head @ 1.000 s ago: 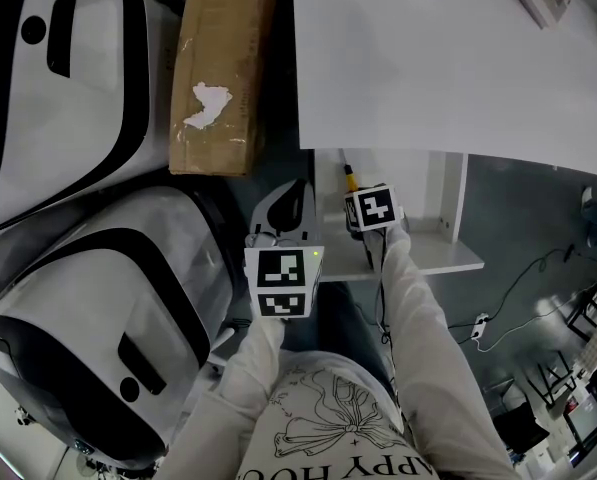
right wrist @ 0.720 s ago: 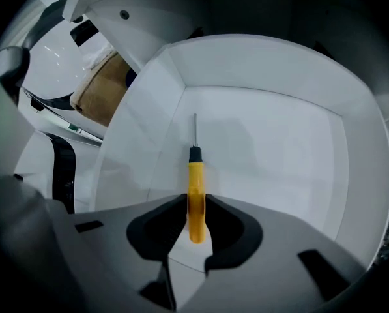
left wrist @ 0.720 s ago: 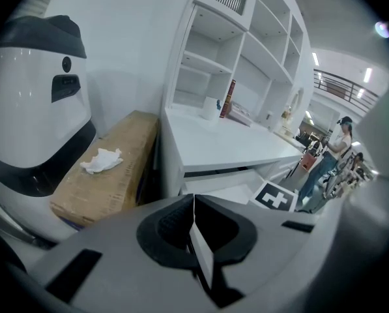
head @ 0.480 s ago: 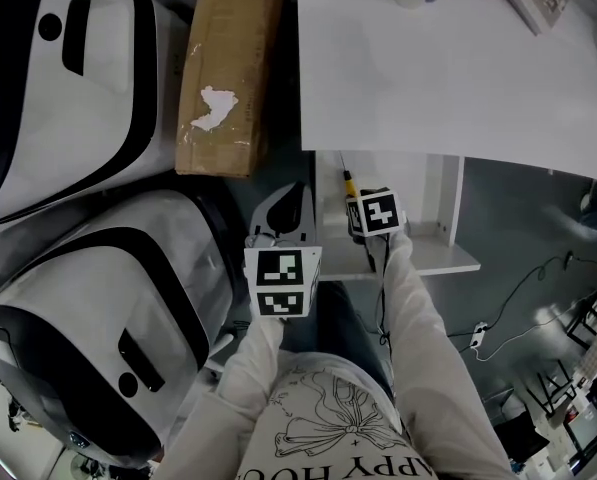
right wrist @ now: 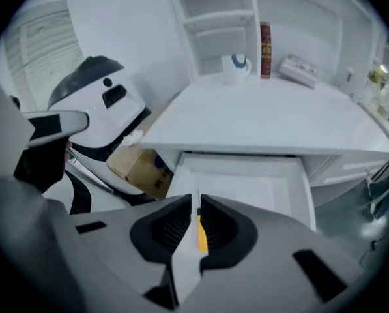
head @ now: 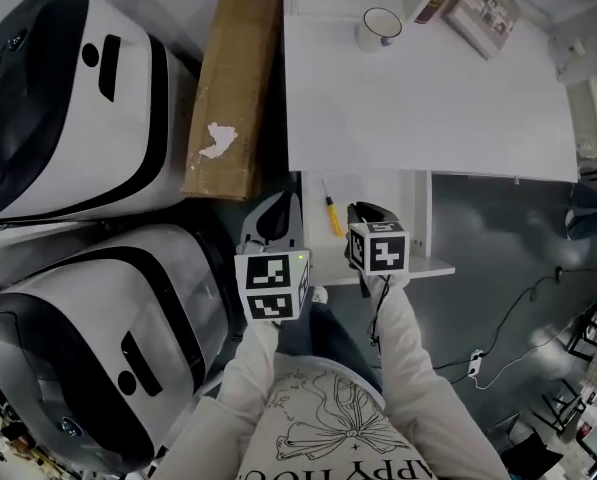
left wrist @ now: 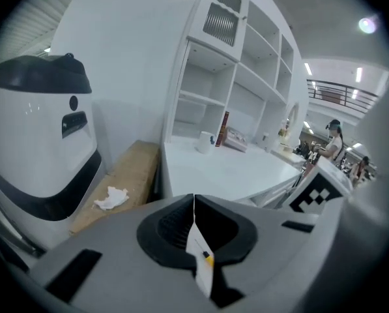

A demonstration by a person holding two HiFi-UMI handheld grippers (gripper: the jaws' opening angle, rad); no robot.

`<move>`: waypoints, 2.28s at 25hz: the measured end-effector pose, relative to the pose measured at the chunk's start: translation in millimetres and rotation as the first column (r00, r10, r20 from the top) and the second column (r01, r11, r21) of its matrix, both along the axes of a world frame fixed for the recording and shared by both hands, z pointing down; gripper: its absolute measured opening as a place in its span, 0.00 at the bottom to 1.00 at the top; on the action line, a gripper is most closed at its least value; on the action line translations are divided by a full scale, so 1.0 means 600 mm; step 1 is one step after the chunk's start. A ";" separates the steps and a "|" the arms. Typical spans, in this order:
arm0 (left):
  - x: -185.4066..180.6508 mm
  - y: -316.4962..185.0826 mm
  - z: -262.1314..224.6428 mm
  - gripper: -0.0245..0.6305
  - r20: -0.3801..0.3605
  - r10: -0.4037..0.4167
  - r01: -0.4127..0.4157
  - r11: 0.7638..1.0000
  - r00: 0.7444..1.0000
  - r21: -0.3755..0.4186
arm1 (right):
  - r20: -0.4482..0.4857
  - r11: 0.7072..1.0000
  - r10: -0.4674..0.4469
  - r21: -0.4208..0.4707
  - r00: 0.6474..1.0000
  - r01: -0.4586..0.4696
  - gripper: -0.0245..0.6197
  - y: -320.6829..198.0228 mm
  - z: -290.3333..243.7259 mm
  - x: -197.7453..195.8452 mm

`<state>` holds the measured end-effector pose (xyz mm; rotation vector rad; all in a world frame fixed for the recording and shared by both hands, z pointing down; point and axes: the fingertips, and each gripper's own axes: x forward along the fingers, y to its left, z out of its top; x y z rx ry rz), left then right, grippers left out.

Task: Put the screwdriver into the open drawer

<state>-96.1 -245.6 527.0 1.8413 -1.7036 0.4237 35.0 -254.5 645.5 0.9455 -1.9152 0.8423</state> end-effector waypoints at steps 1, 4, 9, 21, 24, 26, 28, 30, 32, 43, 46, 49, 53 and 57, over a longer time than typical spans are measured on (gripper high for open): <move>0.000 0.001 -0.016 0.05 0.004 -0.002 0.002 1.000 1.000 0.014 | 0.015 0.999 0.012 0.038 1.000 -0.013 0.10 -0.005 -0.029 0.000; 0.002 0.003 -0.067 0.05 0.018 -0.005 0.004 0.998 1.000 0.065 | 0.058 0.988 0.039 0.144 0.998 -0.047 0.08 -0.019 -0.114 0.002; 0.006 0.013 -0.150 0.05 0.029 -0.024 0.019 0.988 0.999 0.152 | 0.142 0.956 0.059 0.276 0.988 -0.097 0.07 -0.023 -0.237 0.008; 0.013 0.043 -0.316 0.05 0.070 -0.054 0.028 0.942 0.996 0.334 | 0.287 0.834 0.041 0.517 0.957 -0.191 0.06 0.001 -0.460 0.026; 0.017 0.047 -0.347 0.05 0.080 -0.056 0.022 0.929 0.995 0.369 | 0.307 0.802 0.025 0.562 0.951 -0.202 0.06 0.002 -0.497 0.029; 0.019 0.049 -0.362 0.05 0.085 -0.056 0.019 0.922 0.995 0.387 | 0.315 0.787 0.018 0.580 0.949 -0.208 0.05 0.004 -0.515 0.030; 0.018 0.054 -0.375 0.05 0.089 -0.057 0.016 0.915 0.994 0.404 | 0.324 0.774 0.013 0.595 0.946 -0.215 0.05 0.008 -0.529 0.028; 0.019 0.059 -0.388 0.05 0.091 -0.057 0.013 0.907 0.994 0.421 | 0.334 0.763 0.009 0.607 0.943 -0.222 0.05 0.012 -0.542 0.027; 0.021 0.061 -0.398 0.05 0.095 -0.056 0.010 0.902 0.994 0.431 | 0.341 0.755 0.004 0.616 0.940 -0.227 0.05 0.015 -0.553 0.028; 0.021 0.073 -0.411 0.05 0.098 -0.054 0.004 0.892 0.994 0.451 | 0.340 0.745 0.001 0.627 0.940 -0.227 0.04 0.023 -0.560 0.025; 0.021 0.075 -0.408 0.05 0.100 -0.052 0.001 0.889 0.994 0.458 | 0.340 0.742 -0.001 0.631 0.941 -0.227 0.04 0.025 -0.556 0.024; 0.021 0.077 -0.406 0.05 0.101 -0.050 -0.002 0.888 0.994 0.459 | 0.337 0.741 -0.002 0.633 0.941 -0.225 0.04 0.026 -0.553 0.021; 0.022 0.074 -0.412 0.05 0.099 -0.050 -0.001 0.891 0.994 0.455 | 0.334 0.744 -0.003 0.631 0.943 -0.221 0.04 0.023 -0.559 0.023; 0.026 0.068 -0.418 0.05 0.102 -0.054 0.002 0.892 0.993 0.452 | 0.336 0.746 -0.005 0.629 0.942 -0.221 0.04 0.017 -0.565 0.028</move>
